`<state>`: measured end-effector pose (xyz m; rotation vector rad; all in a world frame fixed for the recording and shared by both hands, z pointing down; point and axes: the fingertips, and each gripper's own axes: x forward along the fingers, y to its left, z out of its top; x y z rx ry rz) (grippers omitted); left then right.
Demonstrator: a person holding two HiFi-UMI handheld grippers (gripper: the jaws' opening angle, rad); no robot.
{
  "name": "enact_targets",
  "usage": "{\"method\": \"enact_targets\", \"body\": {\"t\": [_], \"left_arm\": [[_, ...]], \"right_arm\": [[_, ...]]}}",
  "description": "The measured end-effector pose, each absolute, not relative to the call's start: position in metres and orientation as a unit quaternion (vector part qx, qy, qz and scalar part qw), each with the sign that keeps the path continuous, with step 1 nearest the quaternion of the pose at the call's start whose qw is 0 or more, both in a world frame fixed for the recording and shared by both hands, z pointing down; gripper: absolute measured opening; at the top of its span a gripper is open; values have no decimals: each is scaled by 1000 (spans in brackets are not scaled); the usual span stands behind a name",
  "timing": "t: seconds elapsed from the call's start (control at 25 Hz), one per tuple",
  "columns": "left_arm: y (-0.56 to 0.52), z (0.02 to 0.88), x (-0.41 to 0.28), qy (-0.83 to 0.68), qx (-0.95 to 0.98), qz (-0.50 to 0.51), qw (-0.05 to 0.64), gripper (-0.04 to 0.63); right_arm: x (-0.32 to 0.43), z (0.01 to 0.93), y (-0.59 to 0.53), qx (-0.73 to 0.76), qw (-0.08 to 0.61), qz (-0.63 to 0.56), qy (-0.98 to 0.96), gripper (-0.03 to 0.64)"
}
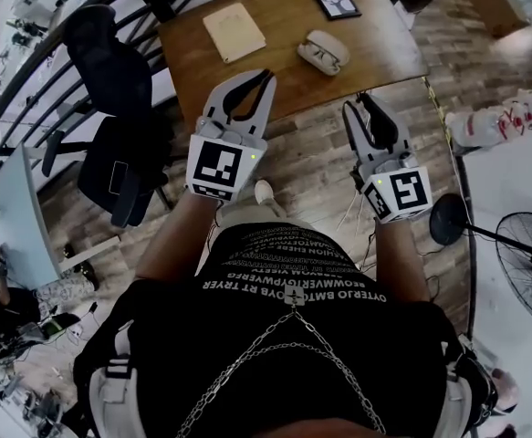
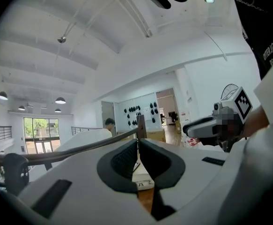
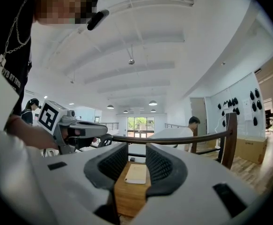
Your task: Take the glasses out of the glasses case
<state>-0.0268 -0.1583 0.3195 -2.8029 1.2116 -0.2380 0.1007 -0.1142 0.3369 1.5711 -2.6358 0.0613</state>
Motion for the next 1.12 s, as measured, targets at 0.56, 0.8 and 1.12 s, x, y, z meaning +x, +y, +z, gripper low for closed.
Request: {"method": "enact_targets", "body": {"t": [0.56, 0.8, 1.12], "left_arm": [[-195, 313, -39, 369, -927, -53, 35, 38], [-207, 322, -32, 361, -931, -57, 19, 38], [-219, 331, -29, 356, -932, -64, 13, 38]], "right_arm": [[90, 327, -138, 543, 38, 14, -839, 109], [100, 327, -148, 561, 30, 25, -827, 109], [107, 334, -165, 570, 26, 33, -821, 109]]}}
